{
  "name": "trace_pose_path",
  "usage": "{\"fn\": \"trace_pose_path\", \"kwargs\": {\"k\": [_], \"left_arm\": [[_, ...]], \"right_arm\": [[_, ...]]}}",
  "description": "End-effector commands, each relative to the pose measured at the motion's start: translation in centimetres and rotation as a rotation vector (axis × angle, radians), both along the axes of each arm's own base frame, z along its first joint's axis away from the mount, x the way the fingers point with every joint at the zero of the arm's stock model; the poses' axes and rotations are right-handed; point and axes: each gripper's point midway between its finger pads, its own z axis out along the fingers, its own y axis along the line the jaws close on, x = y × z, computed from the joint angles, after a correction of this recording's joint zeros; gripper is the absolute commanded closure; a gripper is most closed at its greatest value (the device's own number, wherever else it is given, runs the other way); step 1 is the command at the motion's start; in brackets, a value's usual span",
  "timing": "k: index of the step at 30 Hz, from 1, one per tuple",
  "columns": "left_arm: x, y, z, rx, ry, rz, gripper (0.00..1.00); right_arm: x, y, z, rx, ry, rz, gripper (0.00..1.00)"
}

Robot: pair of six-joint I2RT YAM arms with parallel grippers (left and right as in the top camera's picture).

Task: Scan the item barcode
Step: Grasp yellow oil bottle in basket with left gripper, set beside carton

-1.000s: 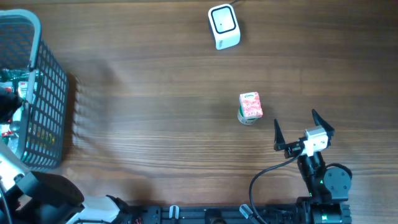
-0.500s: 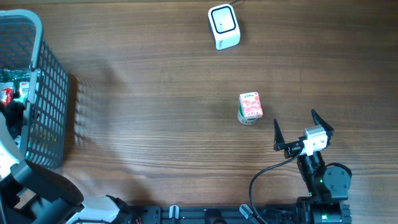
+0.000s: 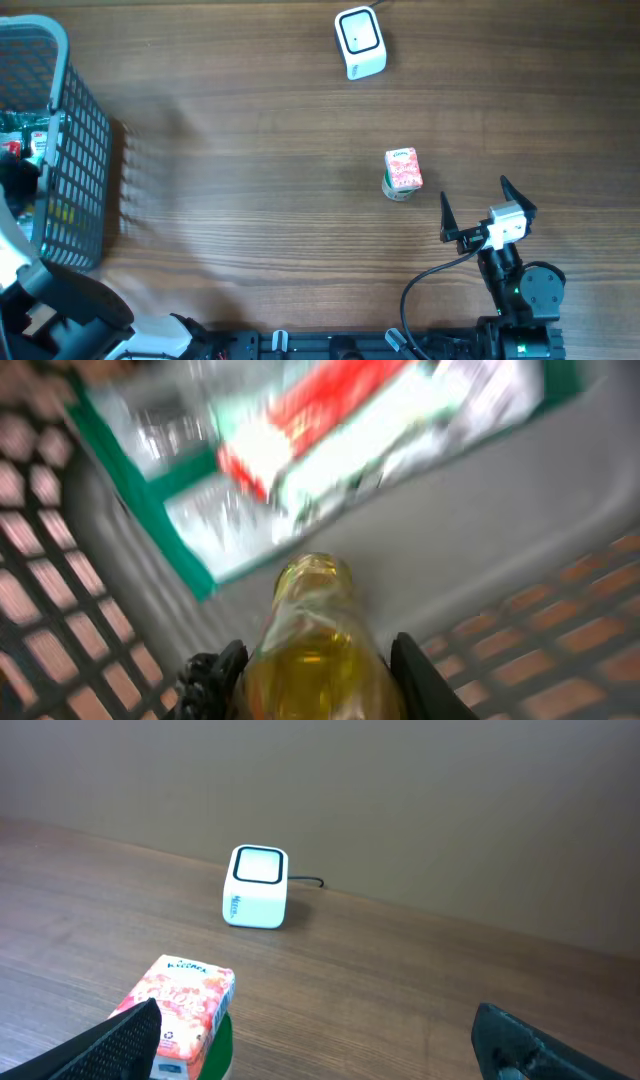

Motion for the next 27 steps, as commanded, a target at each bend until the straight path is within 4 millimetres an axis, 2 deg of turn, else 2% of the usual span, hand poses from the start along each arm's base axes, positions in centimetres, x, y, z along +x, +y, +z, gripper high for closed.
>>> {"fn": "trace_pose_path", "kwargs": {"k": [1, 2, 3, 4, 7, 10, 12, 13, 15, 18, 20, 21, 22, 24, 27], "left_arm": [[2.2, 2.1, 10.1, 0.189, -0.201, 0.006, 0.8], [2.5, 2.3, 14.3, 0.252, -0.297, 0.041, 0.8], [2.5, 2.3, 16.6, 0.284, -0.351, 0.06, 0.82], [2.8, 1.8, 20.1, 0.32, -0.447, 0.054, 0.82], [3.8, -1.8, 27.9, 0.314, -0.735, -0.011, 0.82], [2.9, -5.9, 33.9, 0.352, -0.933, -0.055, 0.82], [2.3, -9.9, 36.4, 0.359, -1.011, -0.134, 0.8], [2.2, -11.7, 36.9, 0.345, -1.028, -0.175, 0.78], [2.2, -15.7, 36.6, 0.275, -1.031, -0.273, 0.74], [3.2, -20.7, 33.9, 0.137, -0.958, -0.409, 0.73], [4.6, -24.5, 30.3, 0.008, -0.836, -0.519, 0.73], [4.9, -25.5, 29.4, -0.022, -0.801, -0.548, 0.73], [5.7, -28.3, 26.3, -0.103, -0.683, -0.626, 0.76], [6.4, -31.2, 23.5, -0.162, -0.564, -0.702, 0.81], [8.0, -37.4, 19.1, -0.239, -0.401, -0.853, 0.84]], "right_arm": [[0.0, 0.0, -0.1, 0.002, 0.003, 0.003, 0.0], [0.0, 0.0, -0.1, 0.002, 0.003, 0.003, 0.0], [0.0, 0.0, -0.1, 0.002, 0.003, 0.003, 0.0], [0.0, 0.0, -0.1, 0.002, 0.003, 0.003, 0.0], [0.0, 0.0, -0.1, 0.001, 0.003, 0.003, 0.0], [0.0, 0.0, -0.1, 0.002, 0.003, 0.003, 0.0], [0.0, 0.0, -0.1, 0.002, 0.003, 0.003, 0.0], [0.0, 0.0, -0.1, 0.002, 0.003, 0.003, 0.0], [0.0, 0.0, -0.1, 0.001, 0.003, 0.003, 0.0], [0.0, 0.0, -0.1, 0.002, 0.003, 0.003, 0.0], [0.0, 0.0, -0.1, 0.001, 0.003, 0.003, 0.0], [0.0, 0.0, -0.1, 0.001, 0.003, 0.003, 0.0], [0.0, 0.0, -0.1, 0.002, 0.003, 0.003, 0.0], [0.0, 0.0, -0.1, 0.002, 0.003, 0.003, 0.0], [0.0, 0.0, -0.1, 0.001, 0.003, 0.003, 0.0]]}}
